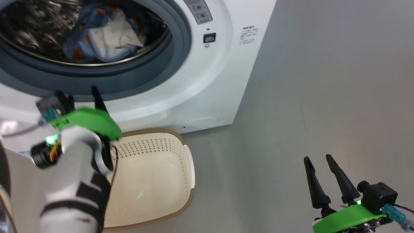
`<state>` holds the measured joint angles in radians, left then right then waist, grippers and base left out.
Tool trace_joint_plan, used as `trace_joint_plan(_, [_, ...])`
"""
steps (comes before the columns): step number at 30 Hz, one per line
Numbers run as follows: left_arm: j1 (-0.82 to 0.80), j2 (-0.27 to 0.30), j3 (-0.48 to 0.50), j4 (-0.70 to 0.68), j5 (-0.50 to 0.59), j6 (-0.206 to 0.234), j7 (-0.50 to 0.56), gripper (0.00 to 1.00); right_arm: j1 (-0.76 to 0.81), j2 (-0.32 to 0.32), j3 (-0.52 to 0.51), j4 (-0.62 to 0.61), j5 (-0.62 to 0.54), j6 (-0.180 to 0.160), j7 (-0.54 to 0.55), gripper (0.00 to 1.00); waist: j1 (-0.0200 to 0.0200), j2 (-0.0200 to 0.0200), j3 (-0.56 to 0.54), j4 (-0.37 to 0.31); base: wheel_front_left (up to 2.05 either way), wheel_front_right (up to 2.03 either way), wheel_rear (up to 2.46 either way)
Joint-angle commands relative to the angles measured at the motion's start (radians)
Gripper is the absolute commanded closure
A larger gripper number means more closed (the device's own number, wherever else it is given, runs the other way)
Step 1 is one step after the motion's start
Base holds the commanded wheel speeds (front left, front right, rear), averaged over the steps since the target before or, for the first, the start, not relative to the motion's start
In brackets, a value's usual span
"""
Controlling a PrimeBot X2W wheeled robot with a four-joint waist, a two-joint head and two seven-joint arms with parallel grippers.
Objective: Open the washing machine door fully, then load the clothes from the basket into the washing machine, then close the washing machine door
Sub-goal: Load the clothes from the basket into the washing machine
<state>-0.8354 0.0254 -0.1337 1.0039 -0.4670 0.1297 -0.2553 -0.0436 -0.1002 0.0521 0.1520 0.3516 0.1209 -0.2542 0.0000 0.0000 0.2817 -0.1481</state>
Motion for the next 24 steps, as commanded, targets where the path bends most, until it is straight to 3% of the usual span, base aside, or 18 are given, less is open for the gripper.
trace_joint_plan(1, [0.041,0.027,0.009,-0.044,0.012,0.000,-0.006,0.00,0.019,-0.012,0.018,-0.023,-0.016,0.010,-0.008,0.00,0.0000,0.0000,-0.054,0.040,0.00,0.00,0.00])
trace_joint_plan(5, [0.179,0.025,-0.036,-0.177,0.003,0.012,-0.006,0.00,0.031,-0.012,0.011,-0.027,-0.024,0.010,-0.008,0.00,0.0000,0.0000,-0.087,0.046,0.00,0.00,0.00])
trace_joint_plan(12, [0.411,0.025,-0.088,-0.418,0.022,0.072,-0.006,0.00,0.065,-0.020,-0.017,-0.033,-0.046,0.010,-0.008,0.00,0.0000,0.0000,-0.141,0.066,0.00,0.00,0.00])
trace_joint_plan(19, [0.609,0.025,-0.062,-0.617,0.065,0.101,-0.006,0.00,0.100,-0.028,-0.026,-0.045,-0.075,0.010,-0.008,0.00,0.0000,0.0000,-0.182,0.073,0.00,0.00,0.00])
trace_joint_plan(24, [0.719,0.025,-0.033,-0.753,0.117,0.094,-0.006,0.00,0.114,-0.030,-0.033,-0.058,-0.087,0.010,-0.008,0.00,0.0000,0.0000,-0.197,0.081,0.00,0.00,0.00])
